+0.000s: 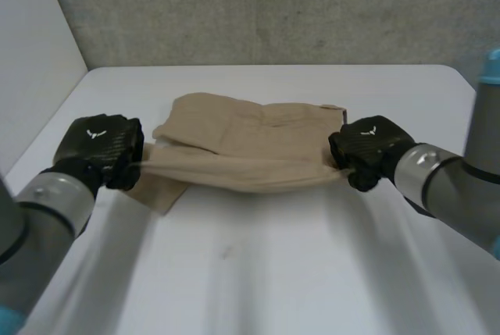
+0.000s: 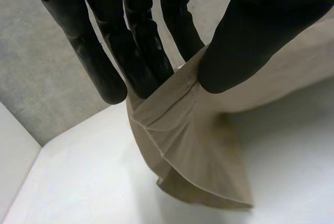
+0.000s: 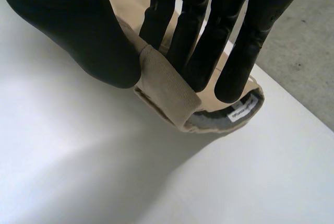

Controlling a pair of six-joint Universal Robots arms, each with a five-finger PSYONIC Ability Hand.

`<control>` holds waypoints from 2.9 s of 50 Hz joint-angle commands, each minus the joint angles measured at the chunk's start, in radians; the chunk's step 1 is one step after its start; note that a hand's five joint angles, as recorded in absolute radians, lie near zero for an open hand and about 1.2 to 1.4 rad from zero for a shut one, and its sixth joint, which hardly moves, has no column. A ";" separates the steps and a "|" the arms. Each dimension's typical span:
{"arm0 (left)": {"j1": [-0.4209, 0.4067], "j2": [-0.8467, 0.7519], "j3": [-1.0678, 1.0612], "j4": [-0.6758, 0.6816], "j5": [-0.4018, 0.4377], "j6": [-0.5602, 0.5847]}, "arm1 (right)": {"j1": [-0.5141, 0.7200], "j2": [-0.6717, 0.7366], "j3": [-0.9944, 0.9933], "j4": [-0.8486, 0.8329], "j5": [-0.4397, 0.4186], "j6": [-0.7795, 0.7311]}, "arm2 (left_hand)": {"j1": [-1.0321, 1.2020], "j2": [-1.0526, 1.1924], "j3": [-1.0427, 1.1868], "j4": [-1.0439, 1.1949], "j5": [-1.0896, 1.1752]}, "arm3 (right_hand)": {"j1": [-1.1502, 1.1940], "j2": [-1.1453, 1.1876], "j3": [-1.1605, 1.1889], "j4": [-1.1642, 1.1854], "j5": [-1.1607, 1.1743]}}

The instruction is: Fold the shorts.

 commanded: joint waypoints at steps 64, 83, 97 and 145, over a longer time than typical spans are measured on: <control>-0.096 0.085 0.215 0.069 -0.040 0.165 | -0.045 -0.191 -0.146 -0.144 0.067 -0.027 | 0.272 0.203 0.210 0.206 0.256 | 0.460 0.225 0.204 0.206 0.233; -0.137 0.486 -0.166 -0.262 -0.038 0.136 | -0.066 -0.277 0.207 -0.007 0.039 -0.105 | 0.272 0.203 0.210 0.206 0.256 | 0.460 0.225 0.204 0.206 0.233; -0.125 0.548 -0.175 -0.391 0.069 0.046 | -0.111 -0.481 0.300 0.063 0.015 -0.125 | 0.272 0.203 0.210 0.206 0.256 | 0.460 0.225 0.204 0.206 0.233; -0.067 -0.925 0.987 0.147 0.069 0.435 | -0.074 0.376 -0.353 -0.206 0.141 -0.225 | 0.272 0.203 0.210 0.206 0.256 | 0.460 0.225 0.204 0.206 0.233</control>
